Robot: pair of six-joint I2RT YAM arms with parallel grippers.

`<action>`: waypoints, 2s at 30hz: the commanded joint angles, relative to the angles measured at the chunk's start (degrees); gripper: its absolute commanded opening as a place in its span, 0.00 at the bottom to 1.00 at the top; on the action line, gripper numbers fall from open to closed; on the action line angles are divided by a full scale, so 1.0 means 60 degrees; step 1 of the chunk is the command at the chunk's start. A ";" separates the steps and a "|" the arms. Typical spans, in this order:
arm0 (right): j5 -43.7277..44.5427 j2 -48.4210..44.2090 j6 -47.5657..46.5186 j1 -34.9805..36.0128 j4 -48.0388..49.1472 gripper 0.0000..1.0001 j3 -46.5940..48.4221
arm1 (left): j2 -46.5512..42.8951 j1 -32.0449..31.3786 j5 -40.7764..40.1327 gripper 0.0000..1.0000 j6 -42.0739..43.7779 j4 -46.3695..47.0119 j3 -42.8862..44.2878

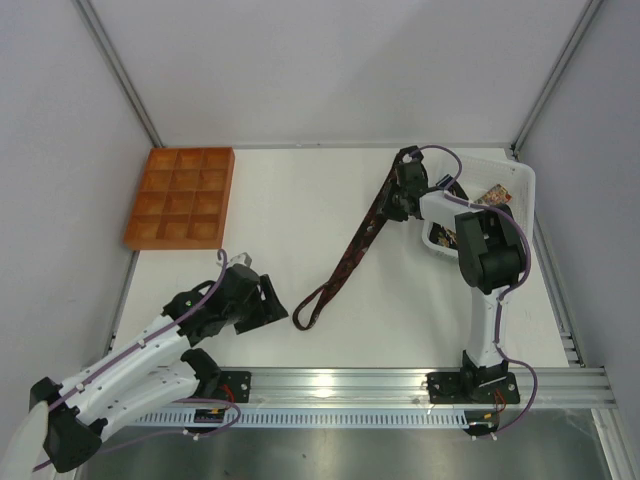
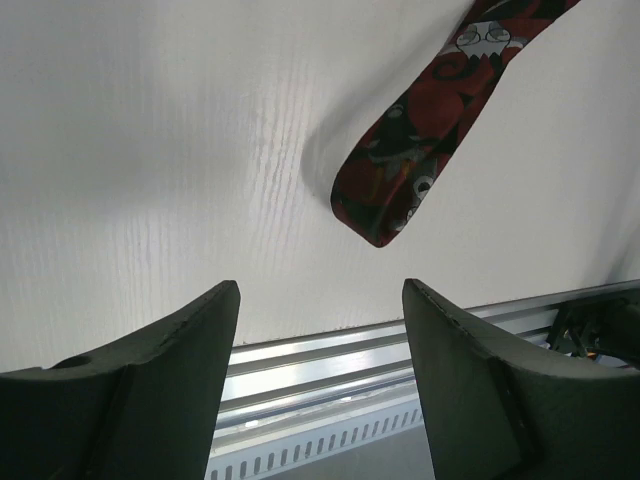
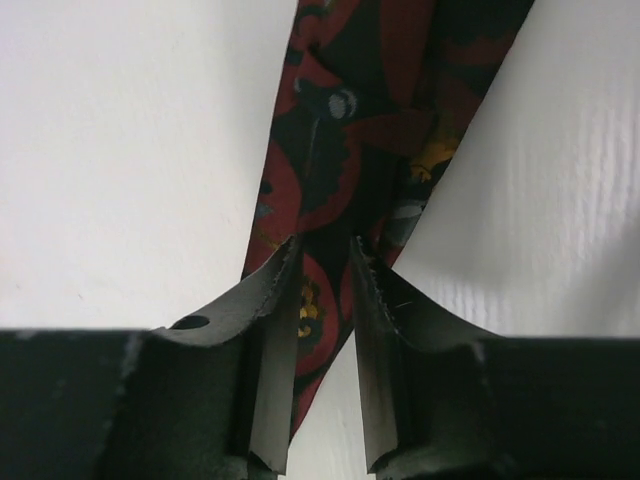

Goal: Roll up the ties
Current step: Flatten the tie

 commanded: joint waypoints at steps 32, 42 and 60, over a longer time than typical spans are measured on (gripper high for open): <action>-0.4428 -0.2552 0.1239 0.3079 0.5478 0.28 -0.7015 | -0.0450 -0.1259 -0.0118 0.63 0.0072 0.2049 -0.0770; -0.3520 -0.4977 0.0141 0.3562 0.3857 0.46 -0.6635 | -0.0275 -0.1434 0.0441 0.59 0.0028 0.2650 -0.1253; 0.1330 -0.3565 -0.1294 0.0809 0.0251 0.41 -0.1776 | 0.3193 -0.1757 0.1261 0.44 0.0892 0.5329 -0.0038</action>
